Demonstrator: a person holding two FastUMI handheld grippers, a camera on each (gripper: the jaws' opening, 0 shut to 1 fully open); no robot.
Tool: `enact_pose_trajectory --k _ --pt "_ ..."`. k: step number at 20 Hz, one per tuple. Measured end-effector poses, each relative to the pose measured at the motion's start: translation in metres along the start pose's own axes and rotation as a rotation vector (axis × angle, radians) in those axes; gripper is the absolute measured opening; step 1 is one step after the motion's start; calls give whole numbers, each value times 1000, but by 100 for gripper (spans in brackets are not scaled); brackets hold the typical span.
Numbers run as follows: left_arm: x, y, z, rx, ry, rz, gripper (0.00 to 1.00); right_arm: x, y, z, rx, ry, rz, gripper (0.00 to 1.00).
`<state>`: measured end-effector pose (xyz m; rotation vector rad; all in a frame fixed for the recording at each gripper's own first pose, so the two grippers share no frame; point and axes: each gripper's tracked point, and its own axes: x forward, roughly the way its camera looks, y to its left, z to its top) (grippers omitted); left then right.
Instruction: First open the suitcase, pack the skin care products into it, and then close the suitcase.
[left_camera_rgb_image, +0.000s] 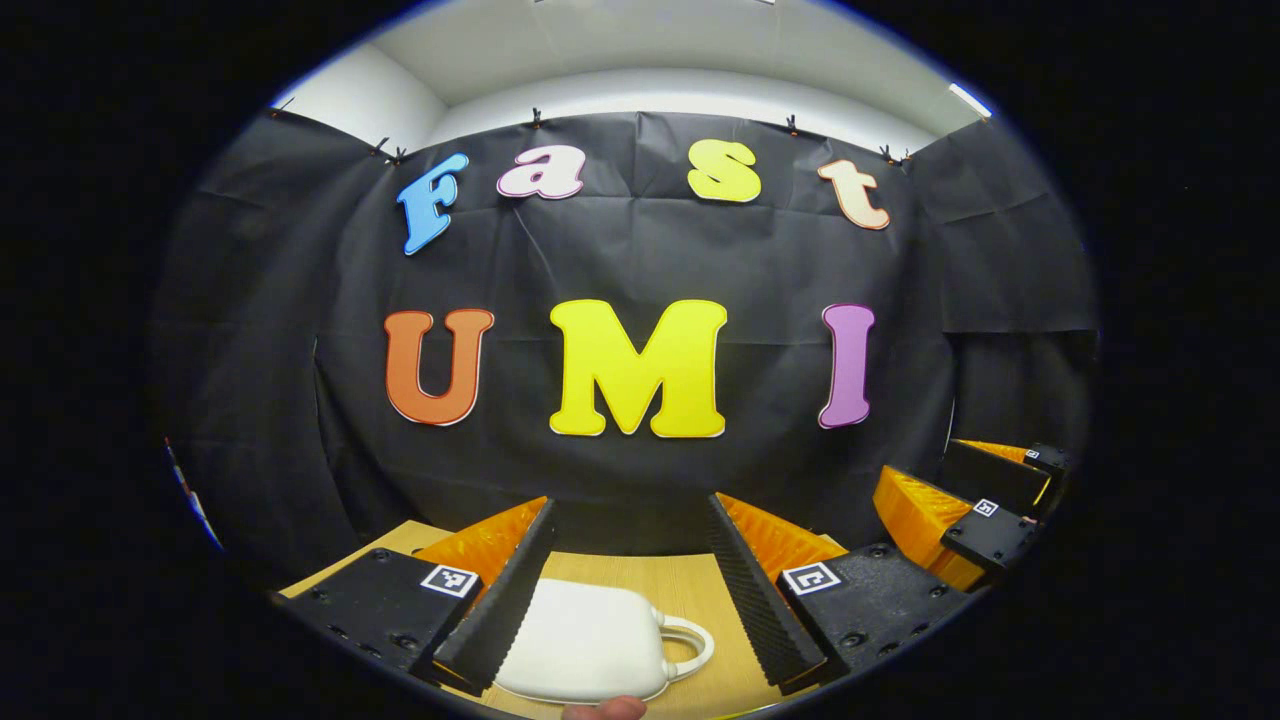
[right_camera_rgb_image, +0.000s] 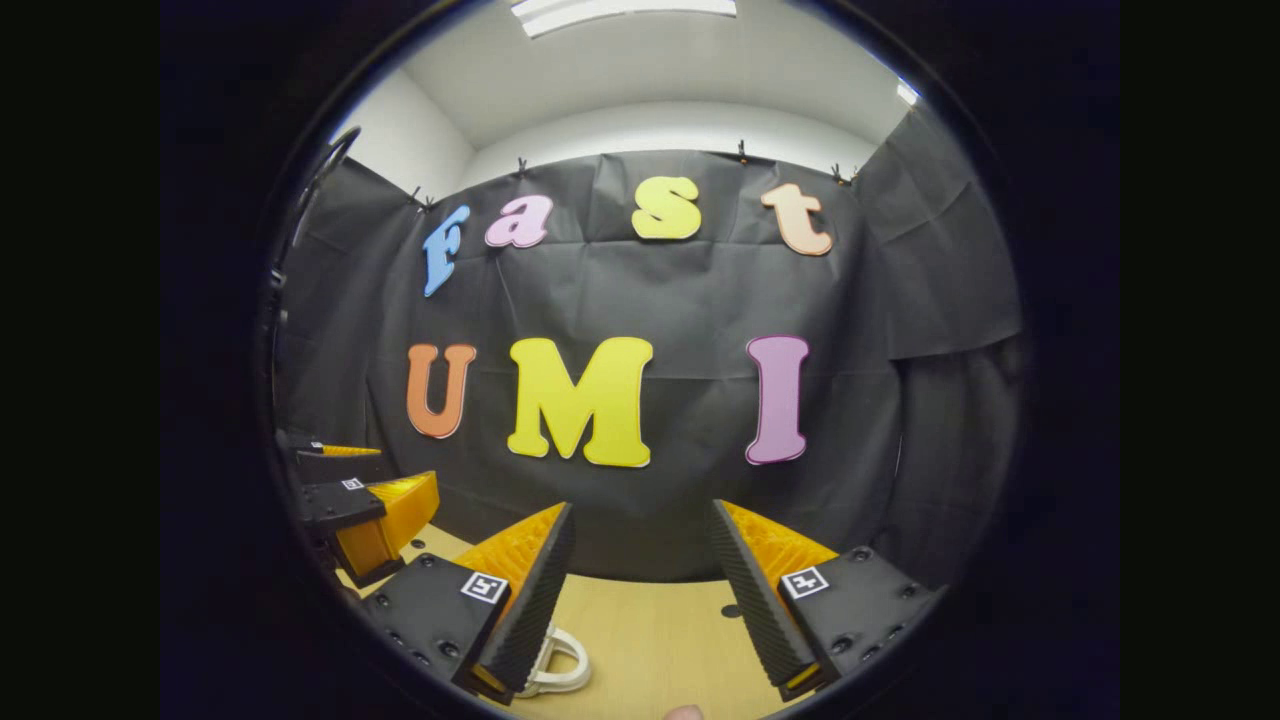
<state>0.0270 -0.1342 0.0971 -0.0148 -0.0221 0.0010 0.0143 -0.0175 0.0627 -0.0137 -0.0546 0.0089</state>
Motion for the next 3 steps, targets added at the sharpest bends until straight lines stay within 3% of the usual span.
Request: enact_pose_trajectory --k 3 --pt "-1 7 -2 -10 12 7 94 1 6 1 5 4 9 77"
